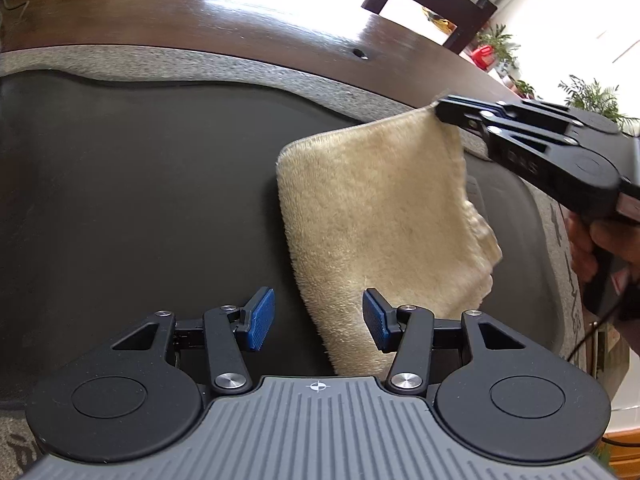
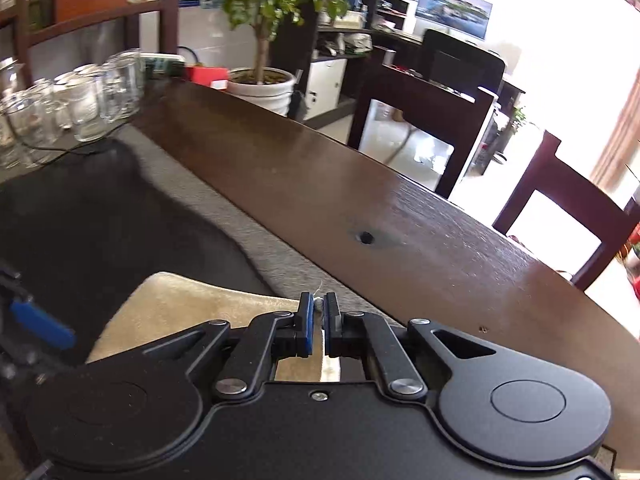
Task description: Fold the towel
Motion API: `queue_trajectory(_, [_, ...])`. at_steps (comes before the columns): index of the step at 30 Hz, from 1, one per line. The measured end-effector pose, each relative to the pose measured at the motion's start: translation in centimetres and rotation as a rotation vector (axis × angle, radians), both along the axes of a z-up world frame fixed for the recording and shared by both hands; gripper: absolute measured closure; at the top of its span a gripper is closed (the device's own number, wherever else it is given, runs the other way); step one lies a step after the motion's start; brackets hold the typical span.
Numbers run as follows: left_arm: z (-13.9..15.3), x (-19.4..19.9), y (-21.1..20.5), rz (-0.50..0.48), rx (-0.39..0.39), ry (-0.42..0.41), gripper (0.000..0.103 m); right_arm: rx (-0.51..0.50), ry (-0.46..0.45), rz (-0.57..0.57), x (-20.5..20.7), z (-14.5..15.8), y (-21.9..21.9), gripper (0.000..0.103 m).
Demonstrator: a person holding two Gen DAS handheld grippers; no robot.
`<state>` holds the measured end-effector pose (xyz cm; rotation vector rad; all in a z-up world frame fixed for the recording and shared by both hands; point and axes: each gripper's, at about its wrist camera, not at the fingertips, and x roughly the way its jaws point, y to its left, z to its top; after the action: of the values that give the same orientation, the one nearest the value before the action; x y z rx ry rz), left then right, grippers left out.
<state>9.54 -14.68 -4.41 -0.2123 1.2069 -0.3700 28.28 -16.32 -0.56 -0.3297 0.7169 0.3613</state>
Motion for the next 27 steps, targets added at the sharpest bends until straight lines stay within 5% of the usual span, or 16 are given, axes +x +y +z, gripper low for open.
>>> queue_trajectory(13, [-1.1,-0.1,-1.4,-0.005,0.017,0.038,0.053,0.104,0.14,-0.101,-6.3,-1.3,-4.1,0.054])
queue_trajectory(21, [-1.2,-0.7,-2.2,-0.013,0.047,0.02,0.053,0.145,0.205,-0.128,-9.2,-3.3,-3.7,0.054])
queue_trajectory(27, [-1.1,-1.5,-3.0,-0.056,0.098,-0.018,0.054,0.177,0.253,-0.148,-11.2,-4.8,-3.4,0.077])
